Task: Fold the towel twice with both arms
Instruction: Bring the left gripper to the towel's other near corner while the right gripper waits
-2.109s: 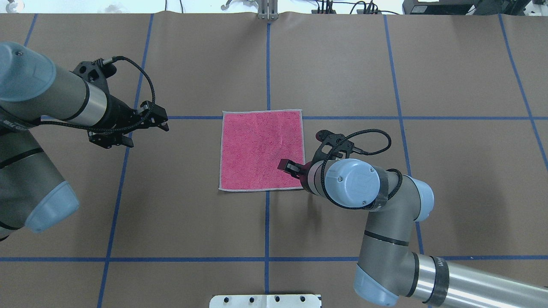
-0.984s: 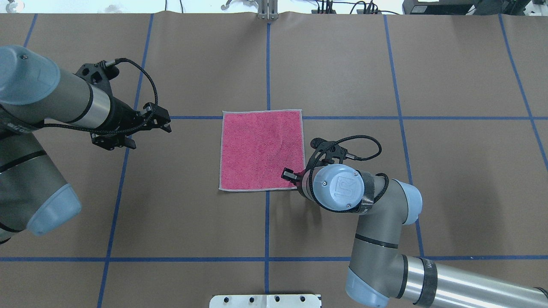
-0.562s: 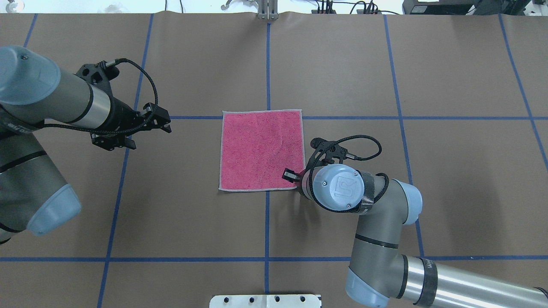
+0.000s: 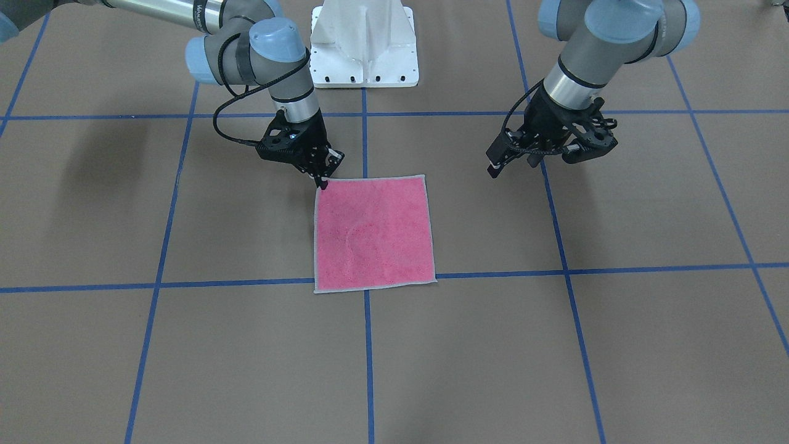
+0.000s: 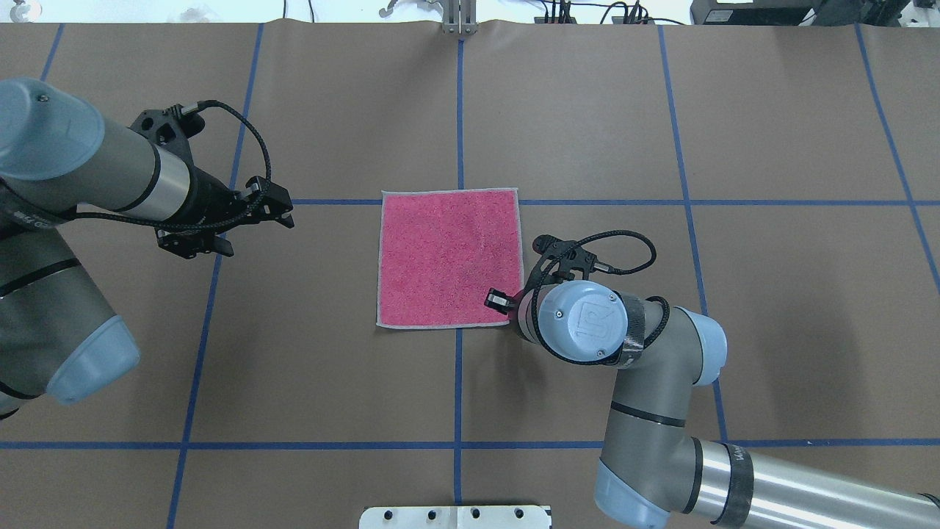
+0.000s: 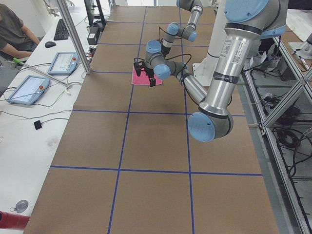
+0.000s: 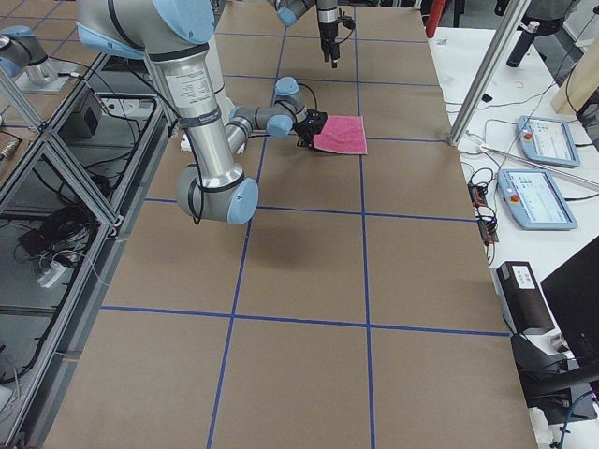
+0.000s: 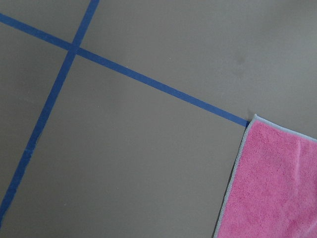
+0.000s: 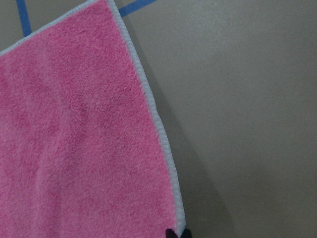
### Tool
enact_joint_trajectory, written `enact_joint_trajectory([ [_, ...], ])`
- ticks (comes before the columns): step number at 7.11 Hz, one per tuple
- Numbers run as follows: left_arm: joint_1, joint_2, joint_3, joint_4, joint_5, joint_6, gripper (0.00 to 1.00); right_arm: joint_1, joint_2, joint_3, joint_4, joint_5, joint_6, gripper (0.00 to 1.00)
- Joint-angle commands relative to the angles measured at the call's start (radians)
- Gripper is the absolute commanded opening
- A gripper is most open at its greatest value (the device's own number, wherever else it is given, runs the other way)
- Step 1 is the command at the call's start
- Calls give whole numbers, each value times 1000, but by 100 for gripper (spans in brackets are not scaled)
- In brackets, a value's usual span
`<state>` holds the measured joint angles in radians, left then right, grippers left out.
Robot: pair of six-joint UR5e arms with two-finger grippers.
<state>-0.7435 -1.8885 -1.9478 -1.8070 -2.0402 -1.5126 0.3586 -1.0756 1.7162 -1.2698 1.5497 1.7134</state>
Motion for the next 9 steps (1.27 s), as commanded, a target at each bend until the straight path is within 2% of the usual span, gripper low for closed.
enact_joint_trajectory([
  [1,83,-26,9,0,94,-64,100,3,-15,66,-66,0,0,2],
  [3,175,-79,26,0,180,-141,100,5,-24,91,-80,0,2,3],
  [4,234,-151,88,0,255,-214,100,7,-30,94,-80,0,3,5],
  [5,274,-179,113,-6,290,-236,100,5,-35,97,-80,0,9,5],
  [7,317,-176,128,-85,349,-348,98,7,-55,140,-80,10,50,6],
  [9,354,-164,167,-184,403,-467,90,7,-58,144,-80,12,54,8],
])
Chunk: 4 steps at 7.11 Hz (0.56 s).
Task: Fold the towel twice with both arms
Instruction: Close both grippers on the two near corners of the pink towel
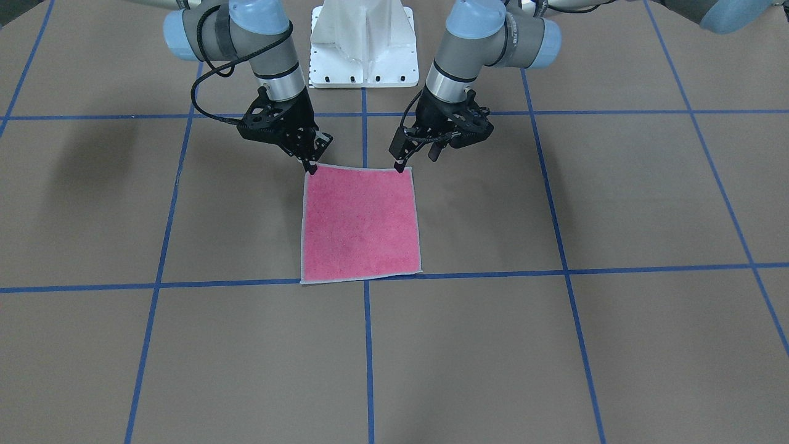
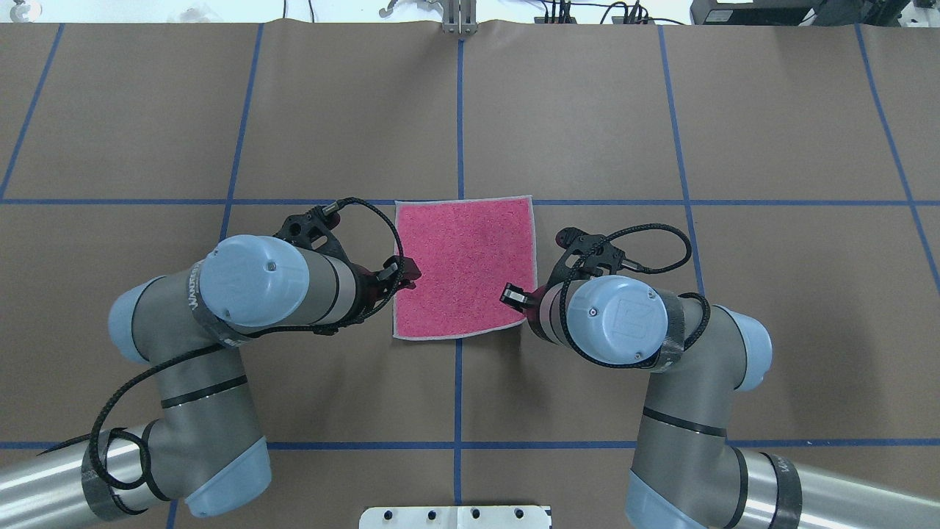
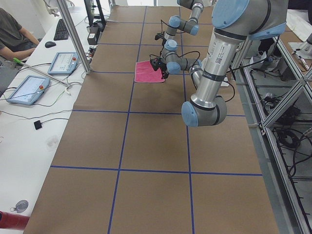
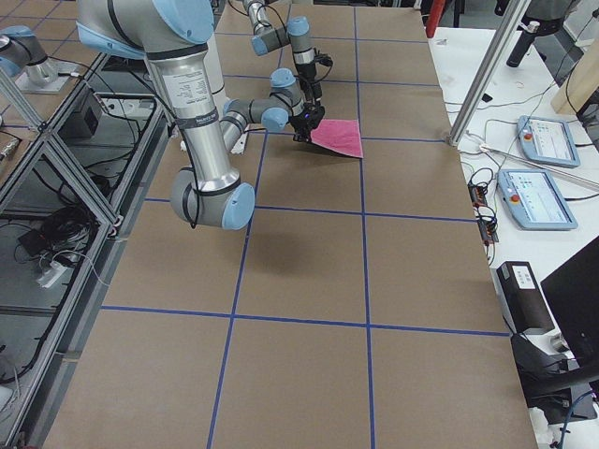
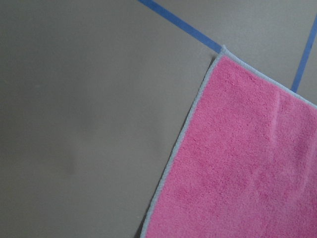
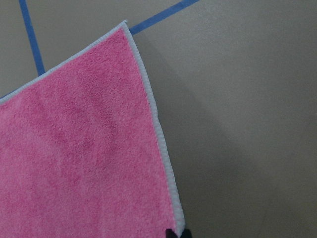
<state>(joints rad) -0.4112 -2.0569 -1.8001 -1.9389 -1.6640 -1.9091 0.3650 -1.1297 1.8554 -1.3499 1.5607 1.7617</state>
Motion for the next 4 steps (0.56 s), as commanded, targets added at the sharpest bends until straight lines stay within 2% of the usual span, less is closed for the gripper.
enact_joint_trajectory([
  [1,31,9,21,-60,29,-121,83,-1,-2,1,0,2,5,11],
  [3,57,12,92,-144,87,-137,82,-3,-2,2,0,1,5,11],
  [4,63,12,96,-165,87,-140,78,-3,-2,1,0,1,5,11],
])
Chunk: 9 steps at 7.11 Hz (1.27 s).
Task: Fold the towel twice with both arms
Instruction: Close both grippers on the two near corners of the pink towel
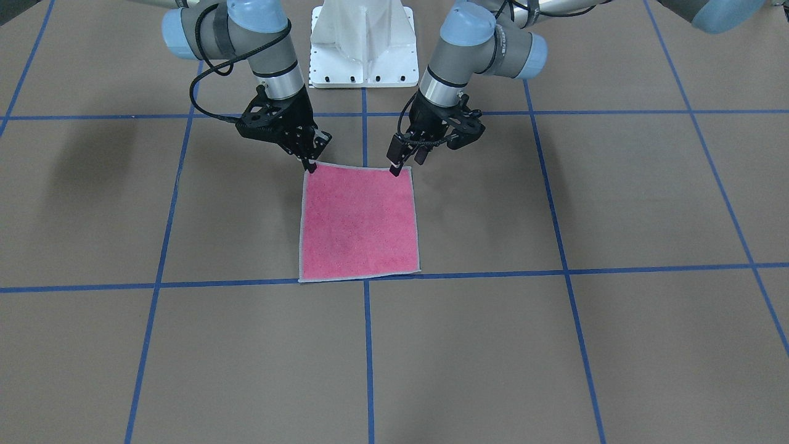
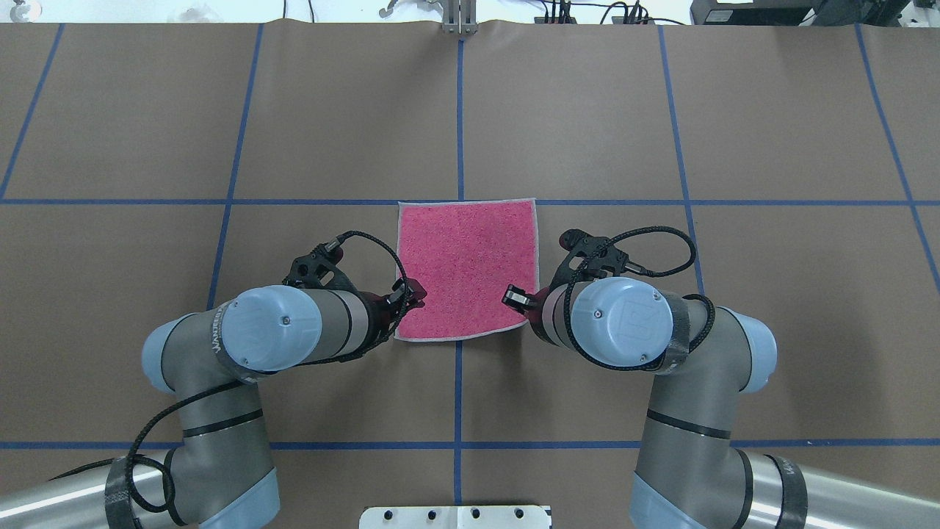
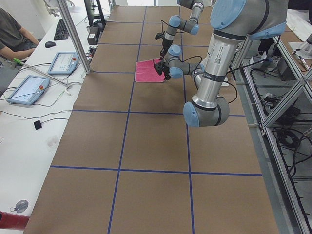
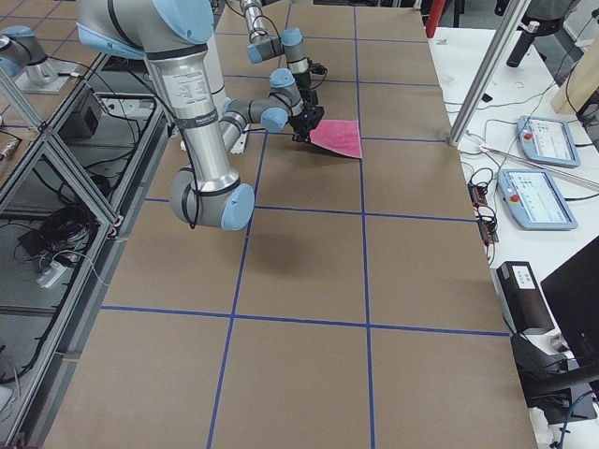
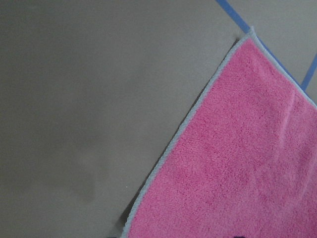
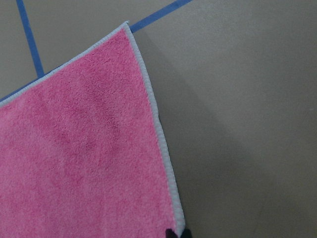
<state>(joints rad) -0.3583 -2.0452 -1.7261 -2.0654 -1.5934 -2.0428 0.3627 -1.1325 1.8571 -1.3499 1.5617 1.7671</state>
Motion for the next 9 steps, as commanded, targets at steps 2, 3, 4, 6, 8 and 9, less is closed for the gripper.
enact_joint_trajectory([
  [2,27,0,31,-39,18,-10,69,-1,0,0,0,0,0,11],
  [3,27,2,33,-38,16,-10,65,-1,0,1,-2,0,0,11],
  [4,27,2,33,-38,16,-10,57,-1,0,1,-2,1,0,11],
  [6,25,2,30,-33,13,-10,39,-1,0,1,-2,0,0,11],
  [8,25,23,22,-32,13,-8,39,-1,-1,1,-2,0,0,11],
  [9,25,23,20,-28,13,-8,36,-1,-1,-1,-2,0,2,11],
])
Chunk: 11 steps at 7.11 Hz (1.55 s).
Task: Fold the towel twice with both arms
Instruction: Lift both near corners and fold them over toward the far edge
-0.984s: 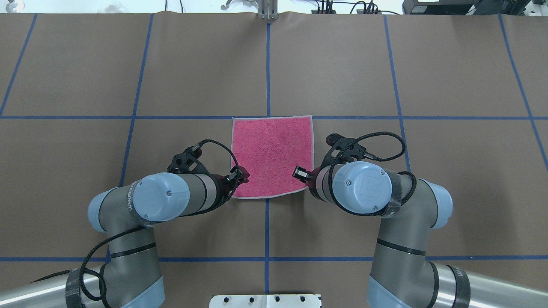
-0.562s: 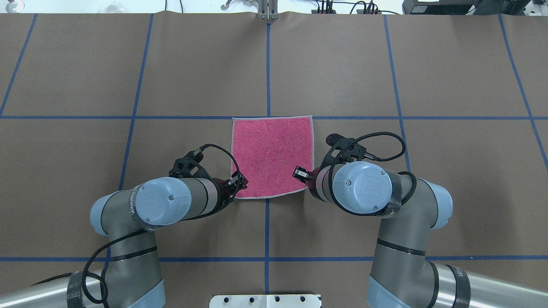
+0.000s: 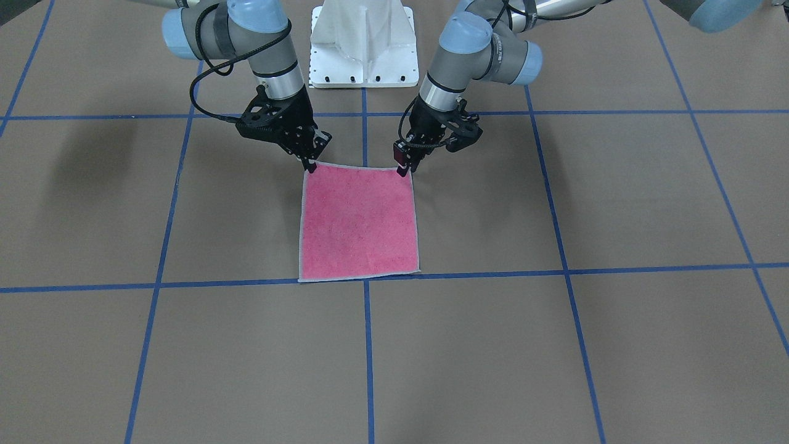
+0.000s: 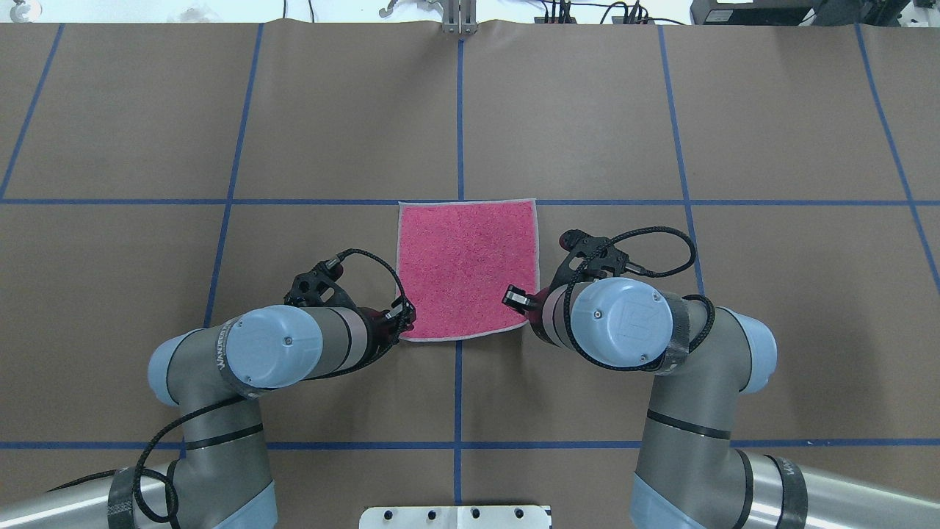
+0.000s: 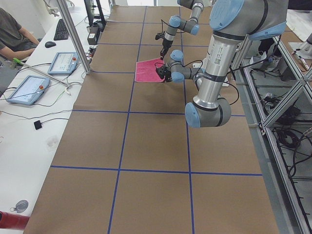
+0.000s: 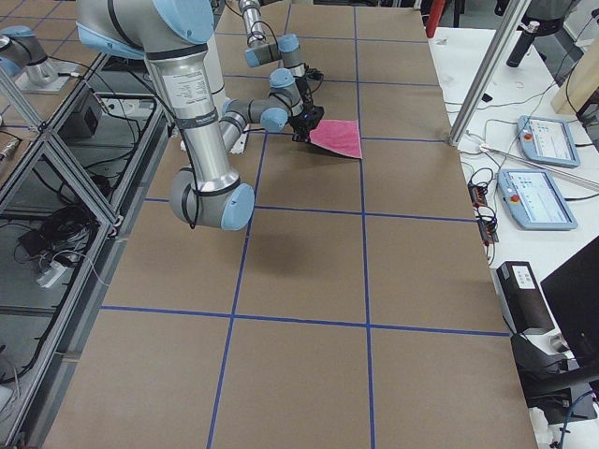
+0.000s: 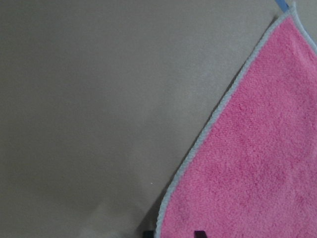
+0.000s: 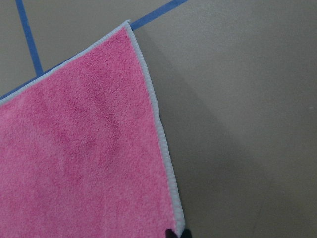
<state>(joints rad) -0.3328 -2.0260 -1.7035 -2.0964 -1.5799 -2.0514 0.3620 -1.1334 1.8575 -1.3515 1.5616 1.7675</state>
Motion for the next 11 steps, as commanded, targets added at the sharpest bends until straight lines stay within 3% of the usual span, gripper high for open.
enact_joint_trajectory([
  [1,0,10,-4,3,0,1,25,0,0,-1,0,0,1,11],
  [3,1,9,-4,3,0,1,0,0,0,0,0,0,1,11],
  [7,0,-5,-65,36,-5,-1,0,12,1,41,0,12,10,11],
  [9,-49,-31,-77,73,-6,-1,0,105,9,35,5,134,55,11],
  [11,-122,-46,-58,72,-9,0,0,153,47,-45,11,170,90,11],
])
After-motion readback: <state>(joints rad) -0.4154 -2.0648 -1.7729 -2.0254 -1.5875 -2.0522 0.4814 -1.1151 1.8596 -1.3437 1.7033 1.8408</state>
